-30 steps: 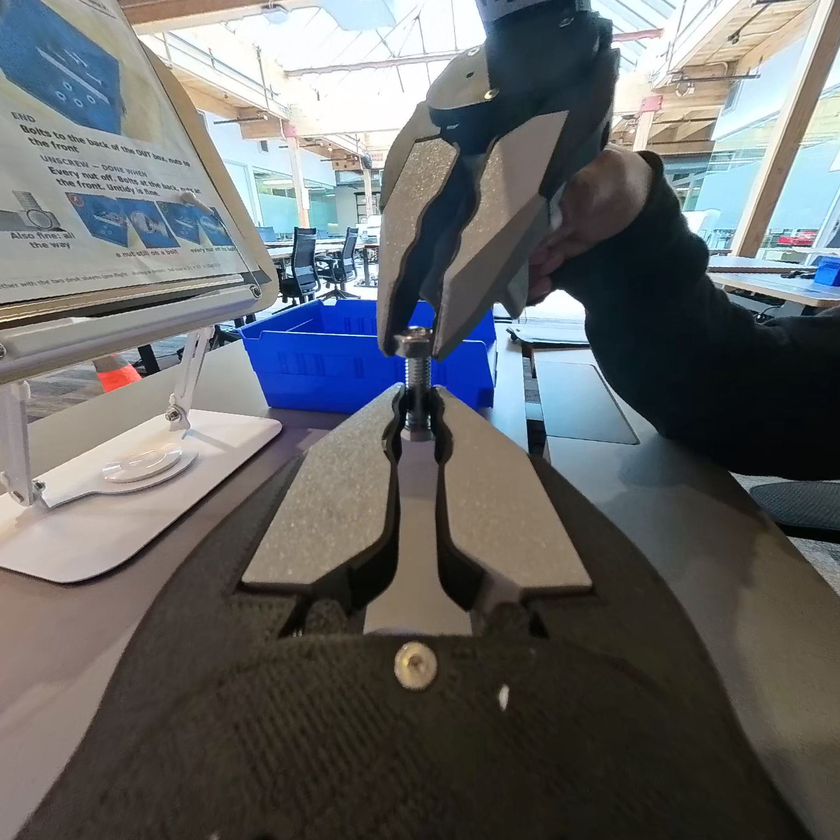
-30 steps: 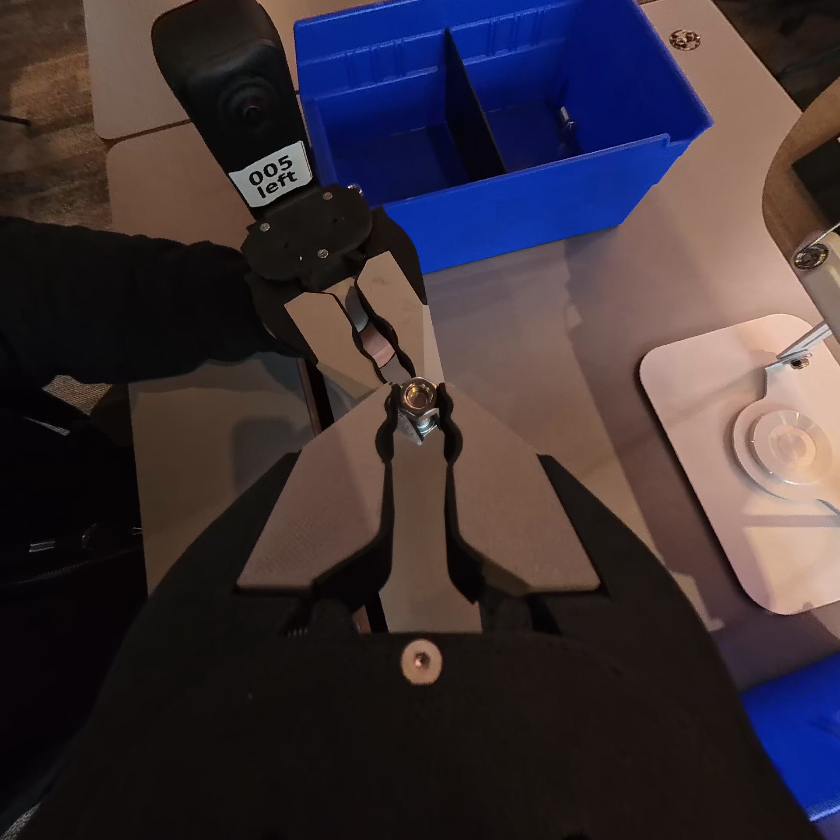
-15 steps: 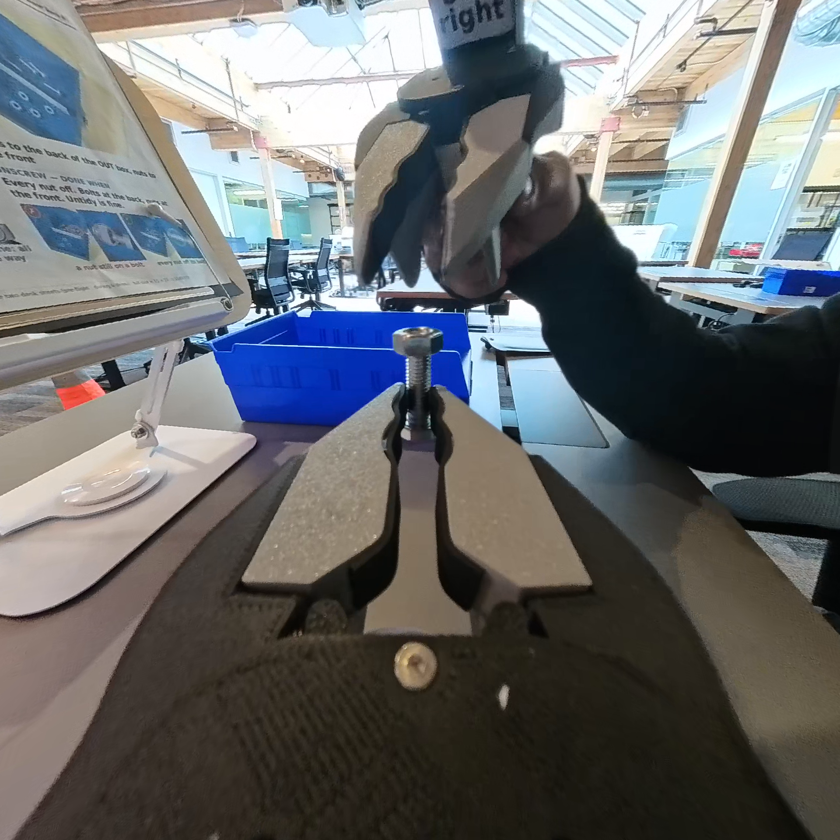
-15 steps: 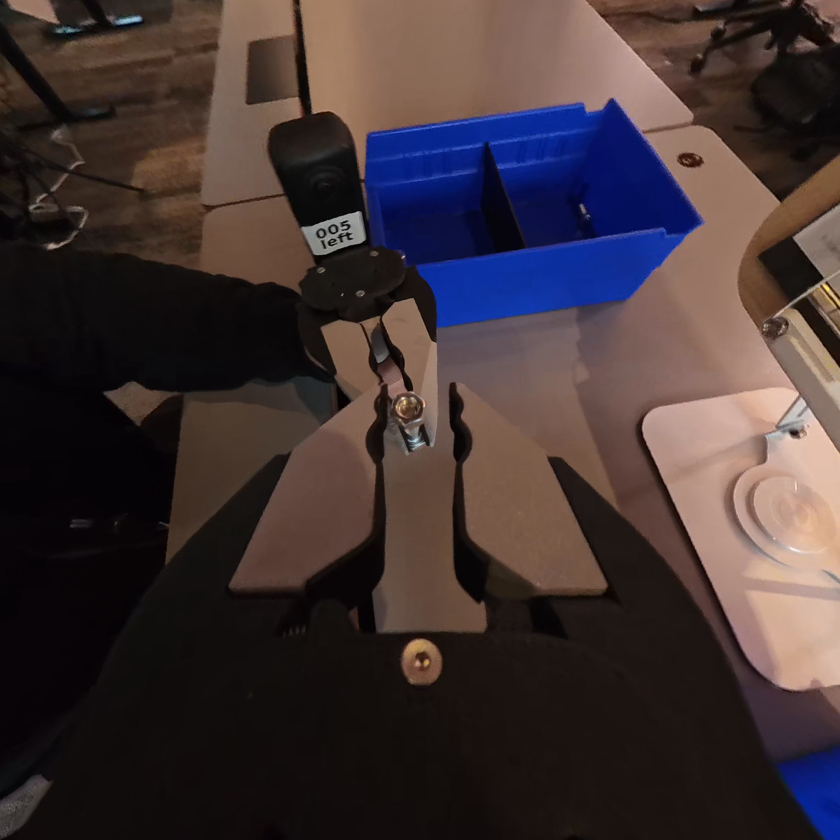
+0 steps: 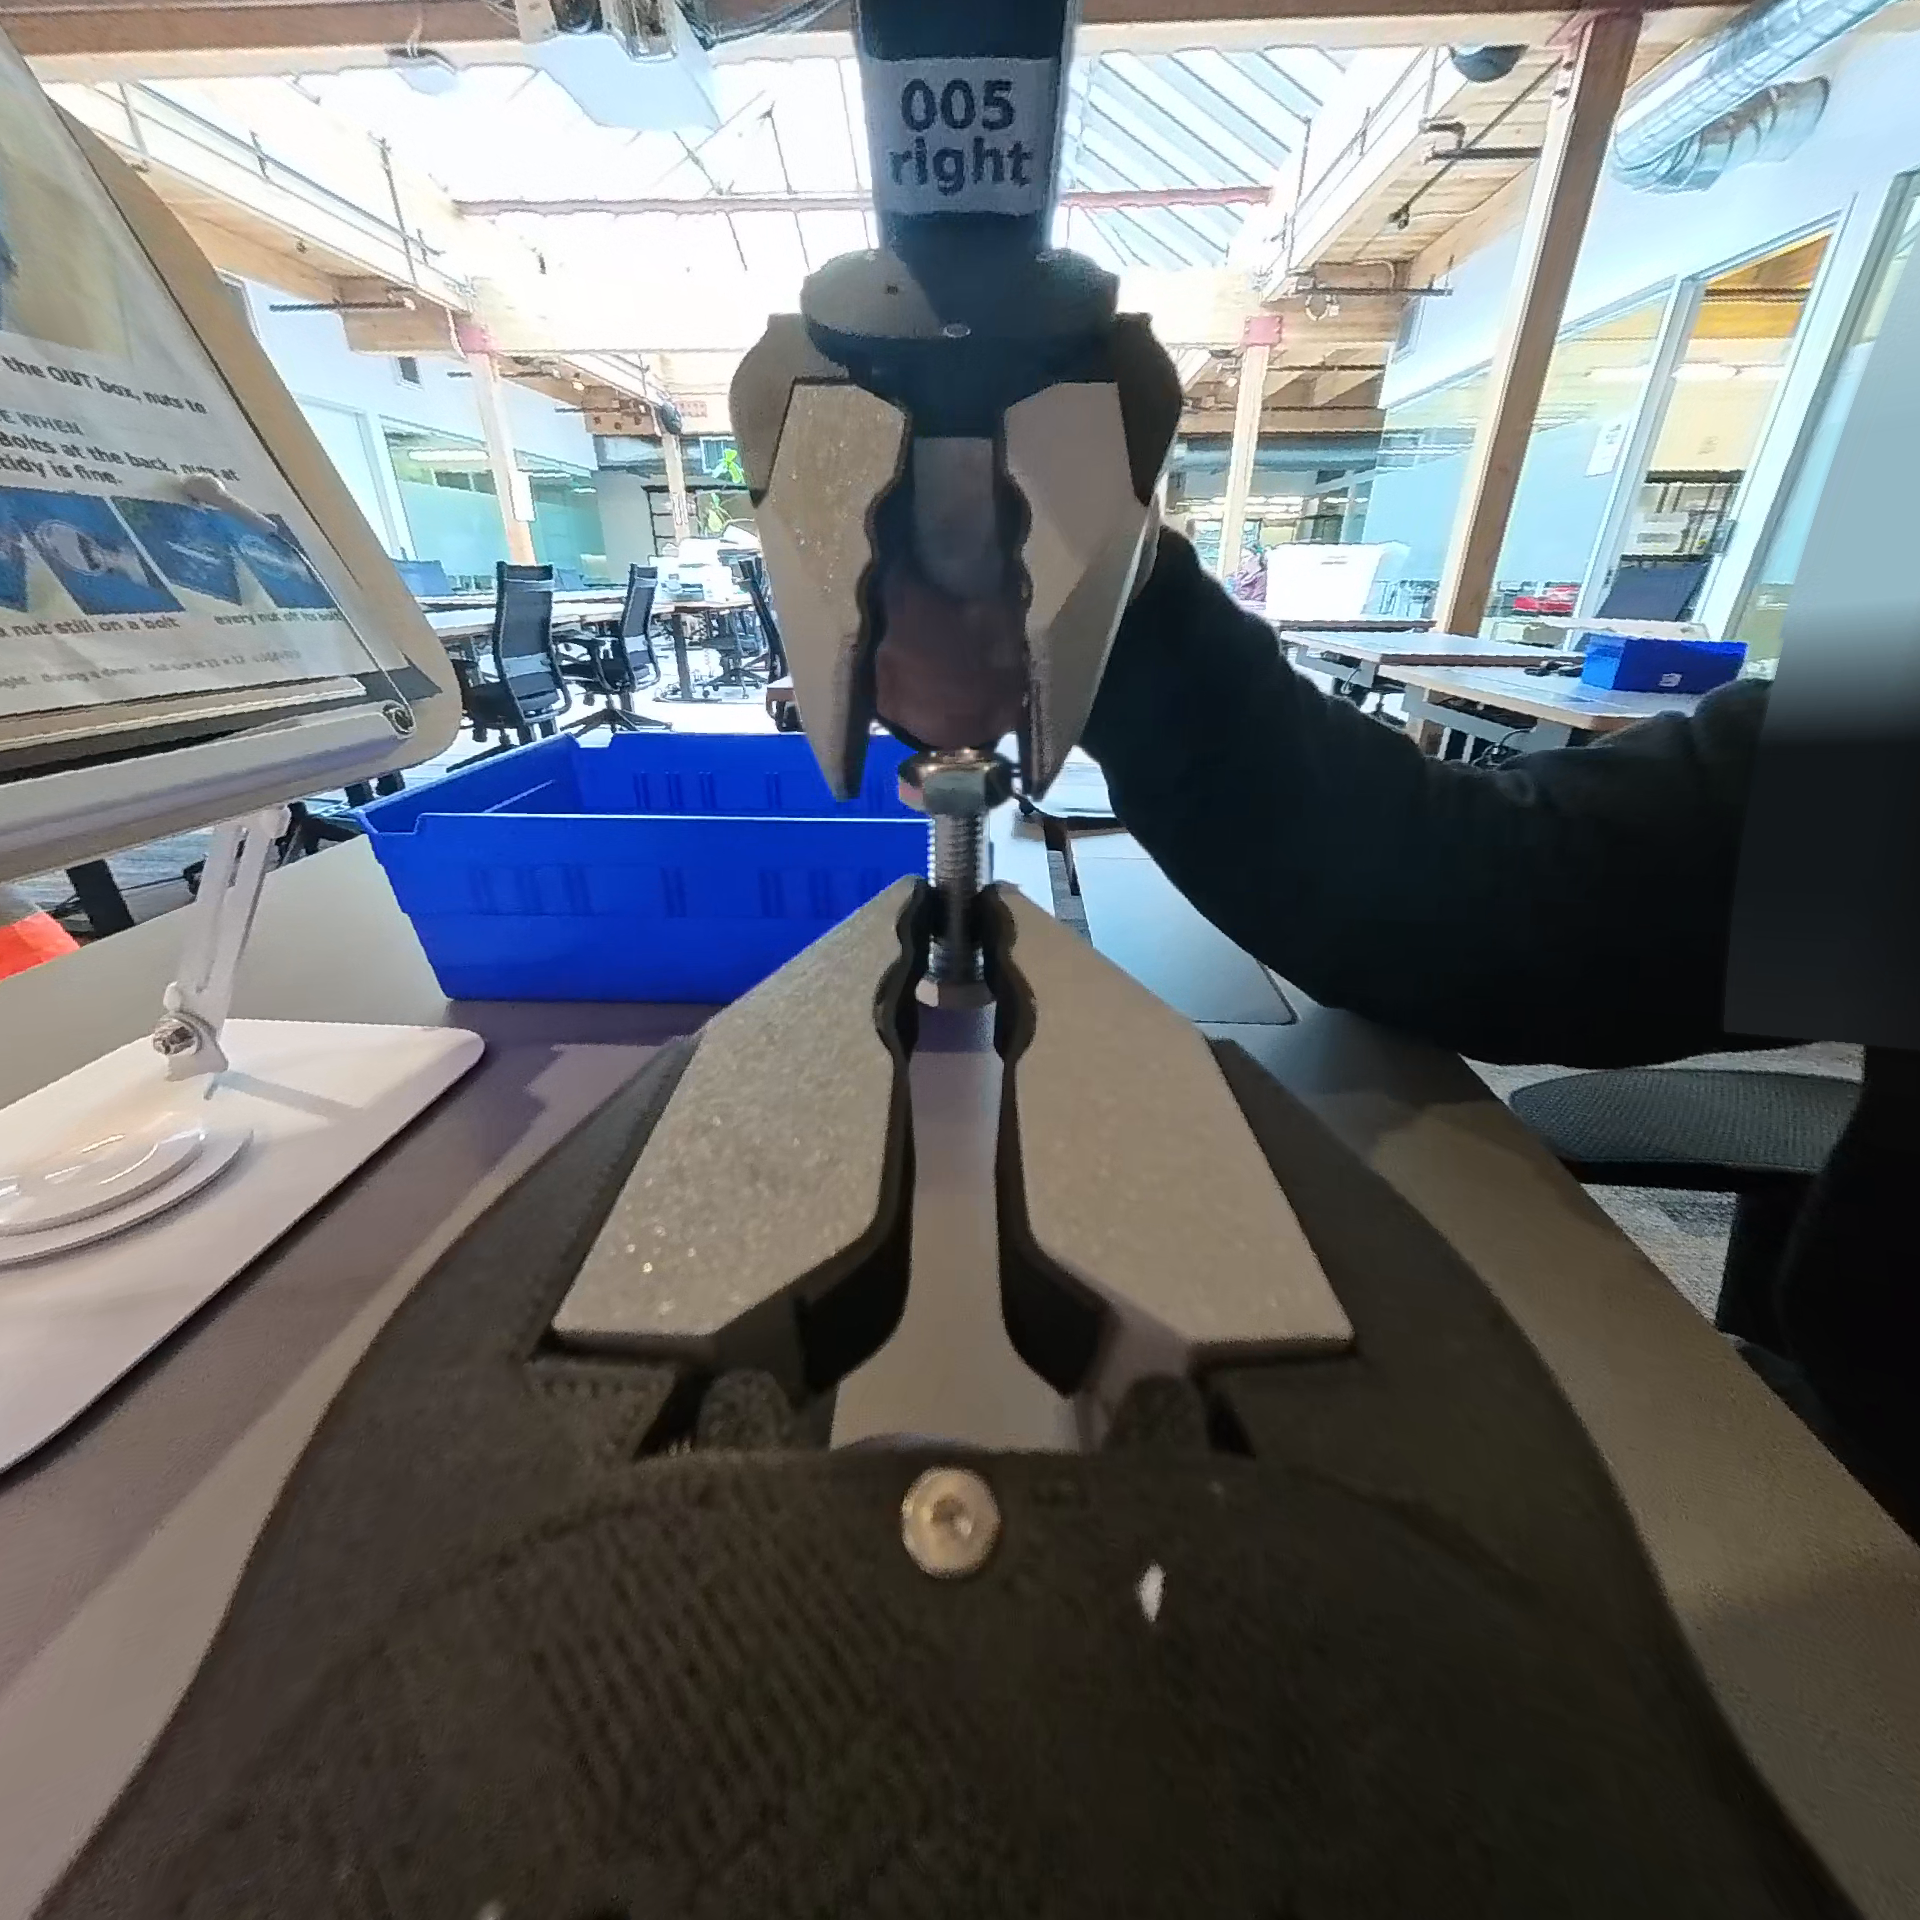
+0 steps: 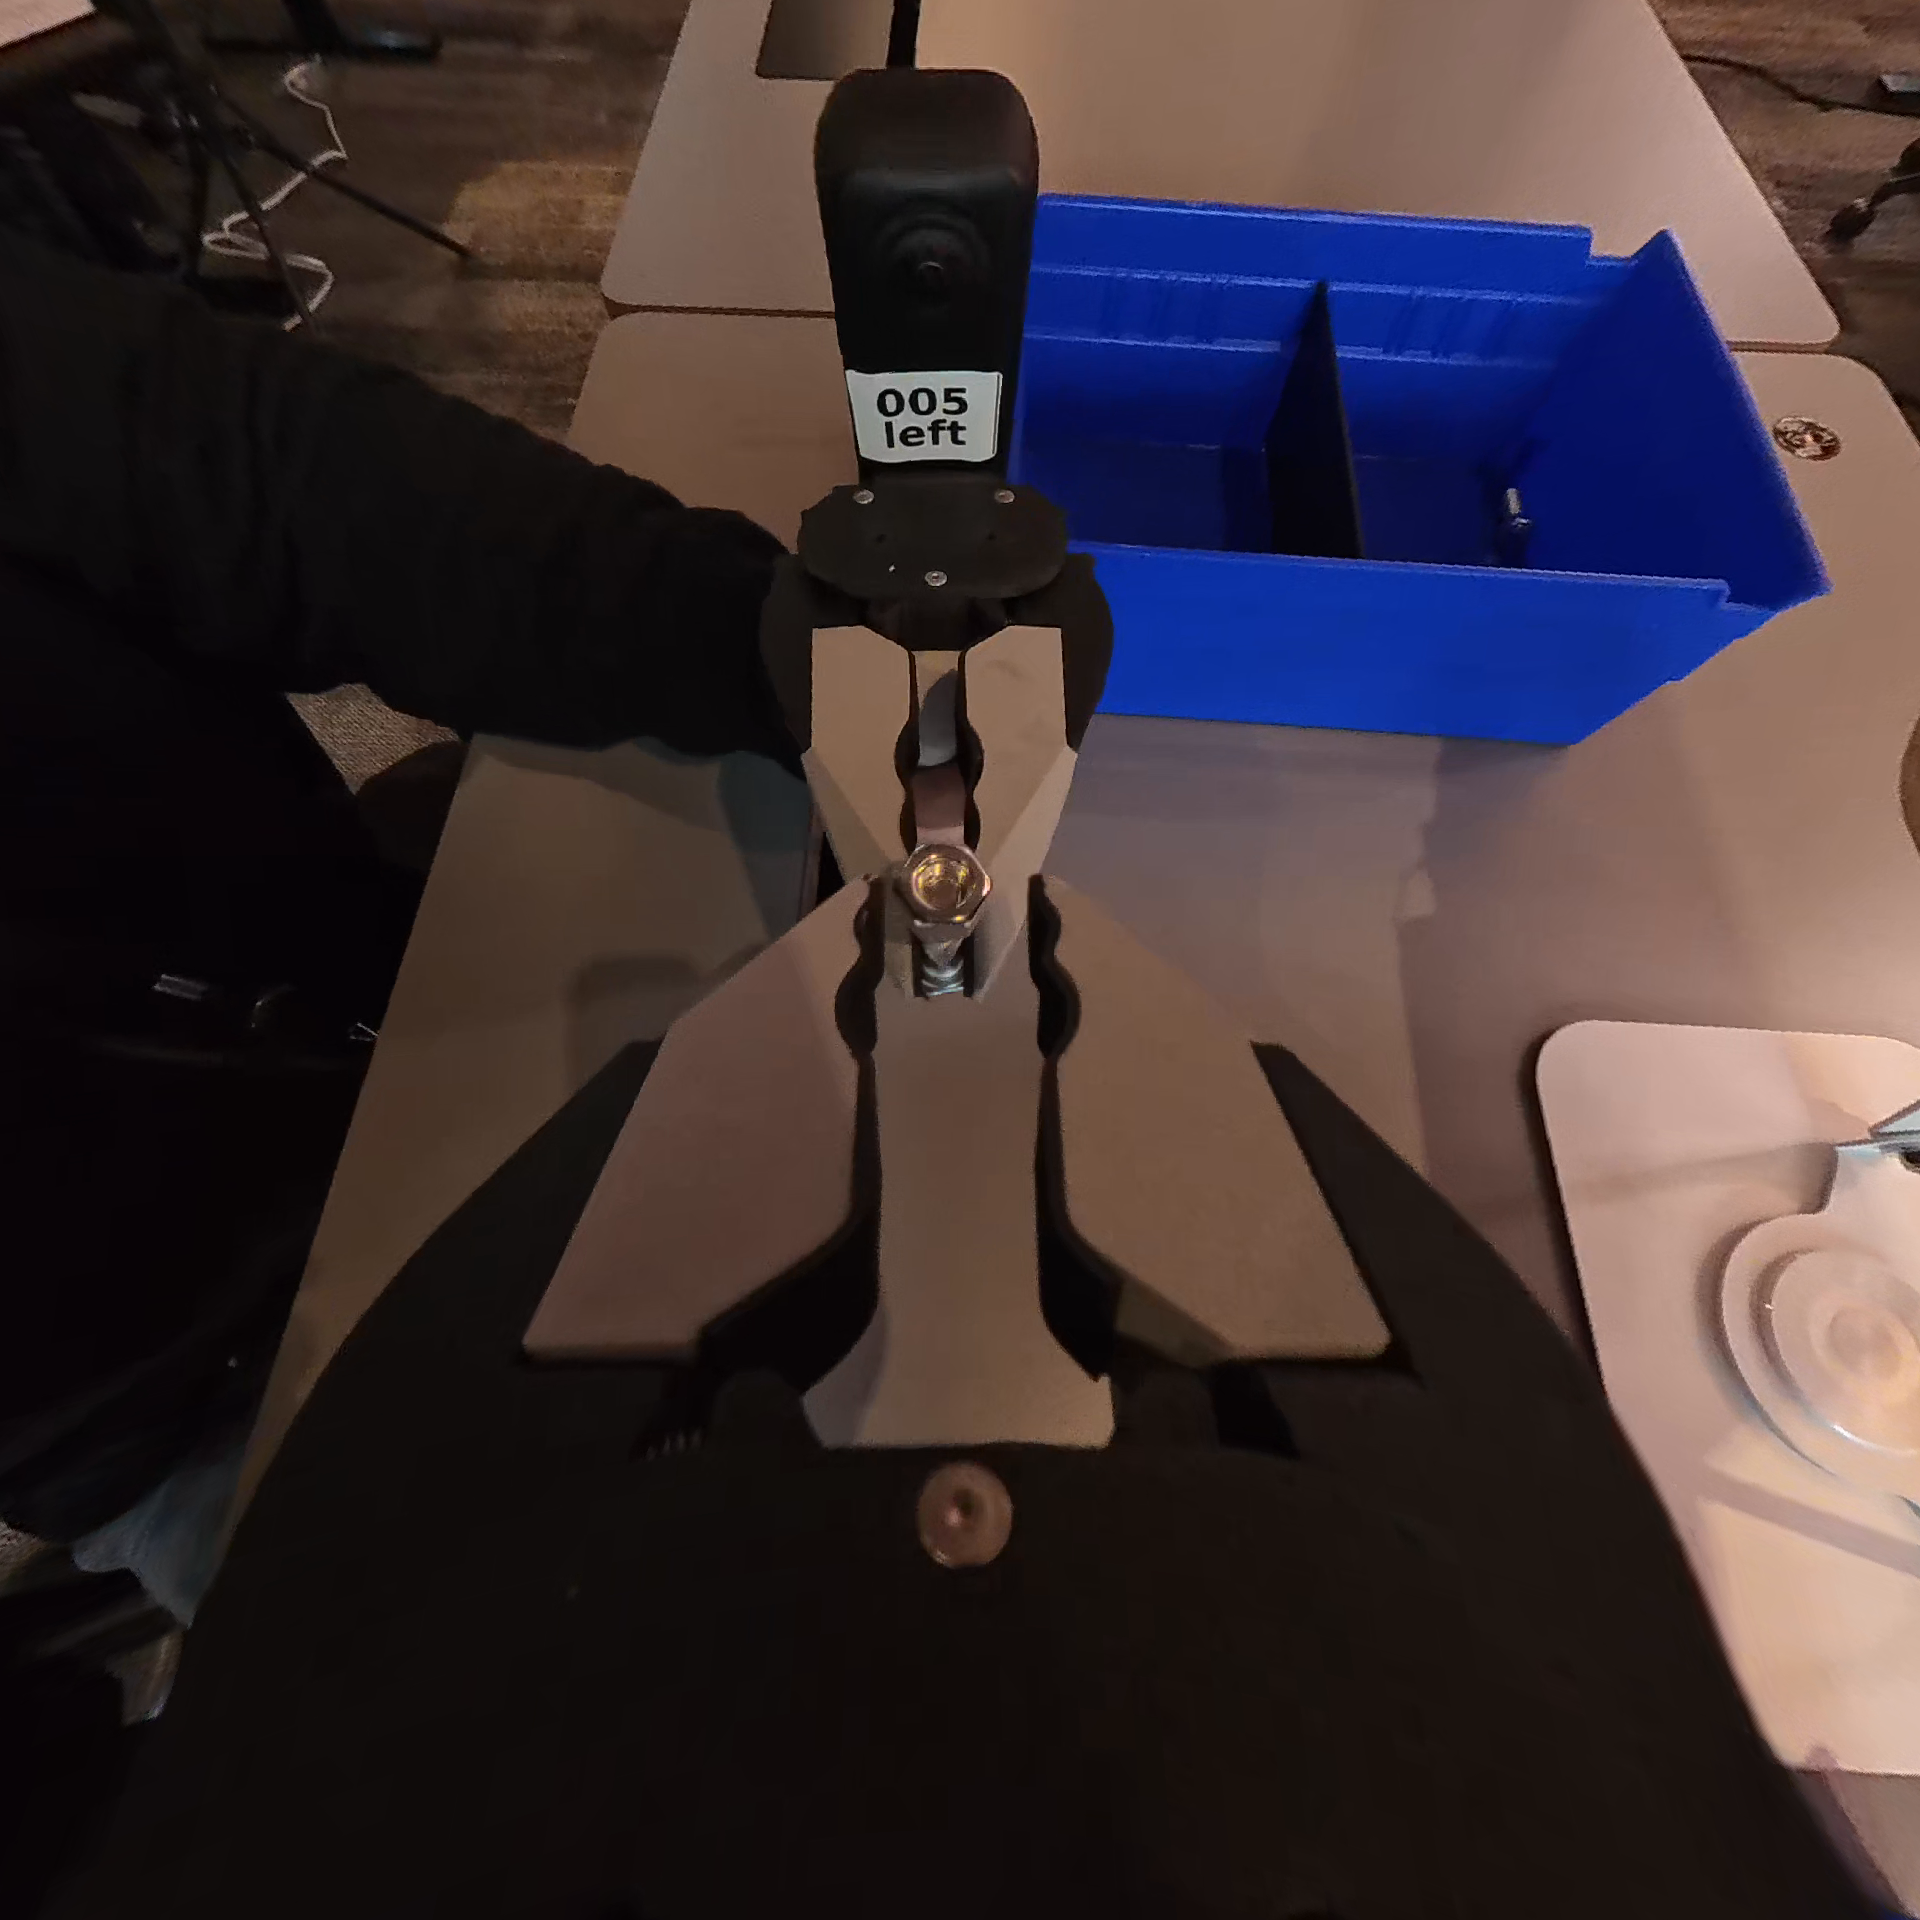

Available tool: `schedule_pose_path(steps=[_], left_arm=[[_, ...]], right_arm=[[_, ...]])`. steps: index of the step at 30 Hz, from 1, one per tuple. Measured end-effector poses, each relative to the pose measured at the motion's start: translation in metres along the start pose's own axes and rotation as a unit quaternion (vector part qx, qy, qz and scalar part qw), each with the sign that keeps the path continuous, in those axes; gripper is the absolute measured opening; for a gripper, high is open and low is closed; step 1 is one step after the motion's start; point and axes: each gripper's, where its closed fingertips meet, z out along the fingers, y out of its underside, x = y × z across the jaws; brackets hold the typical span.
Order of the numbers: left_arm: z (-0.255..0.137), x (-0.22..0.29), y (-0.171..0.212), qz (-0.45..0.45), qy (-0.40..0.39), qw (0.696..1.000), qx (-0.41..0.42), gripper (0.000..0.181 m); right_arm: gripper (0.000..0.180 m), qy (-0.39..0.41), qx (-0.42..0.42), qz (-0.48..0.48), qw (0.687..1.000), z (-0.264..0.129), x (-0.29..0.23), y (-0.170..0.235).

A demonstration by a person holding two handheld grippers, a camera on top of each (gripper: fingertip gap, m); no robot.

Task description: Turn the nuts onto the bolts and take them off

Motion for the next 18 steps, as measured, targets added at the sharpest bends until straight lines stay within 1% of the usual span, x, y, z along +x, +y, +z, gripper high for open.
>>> schedule_pose_path(steps=[5,9,14,18], left_arm=[[0.000,-0.001,0.000,0.003,-0.003,1.000,-0.001,0.007],[0.000,-0.005,0.001,0.014,-0.022,1.000,-0.008,0.007],[-0.001,-0.015,-0.001,0.040,-0.071,0.997,-0.015,0.007],[-0.005,-0.032,0.002,0.077,-0.146,0.986,-0.037,0.007]], right_arm=[[0.016,-0.010,0.002,0.004,1.000,0.002,-0.002,-0.001],[0.016,0.001,-0.008,0.020,1.000,0.002,0.001,0.001],[0.016,0.029,-0.013,0.066,0.997,0.002,0.011,-0.001],[0.016,0.089,-0.028,0.100,0.991,0.006,0.026,0.001]])
